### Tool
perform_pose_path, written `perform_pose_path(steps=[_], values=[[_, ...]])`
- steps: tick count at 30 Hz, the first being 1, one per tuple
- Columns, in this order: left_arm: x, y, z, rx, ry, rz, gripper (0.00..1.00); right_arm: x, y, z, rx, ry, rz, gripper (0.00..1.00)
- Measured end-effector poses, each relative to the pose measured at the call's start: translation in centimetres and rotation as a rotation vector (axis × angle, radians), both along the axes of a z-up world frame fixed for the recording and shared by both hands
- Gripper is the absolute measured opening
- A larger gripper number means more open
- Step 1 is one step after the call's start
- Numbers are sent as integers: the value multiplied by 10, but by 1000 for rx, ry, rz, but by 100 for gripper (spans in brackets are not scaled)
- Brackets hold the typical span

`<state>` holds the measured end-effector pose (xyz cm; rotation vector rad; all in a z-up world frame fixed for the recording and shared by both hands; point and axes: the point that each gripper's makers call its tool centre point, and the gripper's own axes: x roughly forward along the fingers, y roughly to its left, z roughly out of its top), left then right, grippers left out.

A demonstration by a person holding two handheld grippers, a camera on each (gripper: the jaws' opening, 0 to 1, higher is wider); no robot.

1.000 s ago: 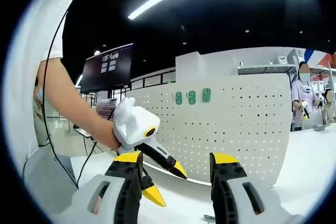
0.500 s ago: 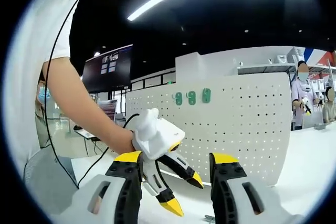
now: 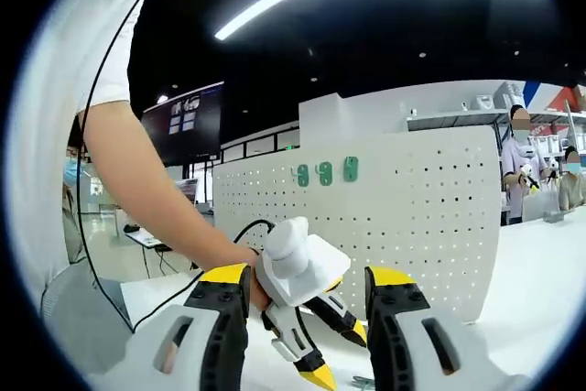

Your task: Insert the hook assembly into the mounting plate slot until the hook locks in place.

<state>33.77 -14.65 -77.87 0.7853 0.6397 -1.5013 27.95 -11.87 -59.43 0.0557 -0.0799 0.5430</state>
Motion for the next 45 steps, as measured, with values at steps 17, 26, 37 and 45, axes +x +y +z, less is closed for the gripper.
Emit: perform_pose_path(steps=[17,26,37,45], values=[[6,-4,-29,95,20,-33,49,2,-4,0,10,6,-10,49],[7,-8,-42,126,36,-43,47,2,-6,2,32,4,-15,49],[4,-11,-51,152,40,-62,43,2,-12,5,53,-7,-34,49],[5,-12,-51,145,34,-66,37,3,-14,6,57,-8,-42,48]])
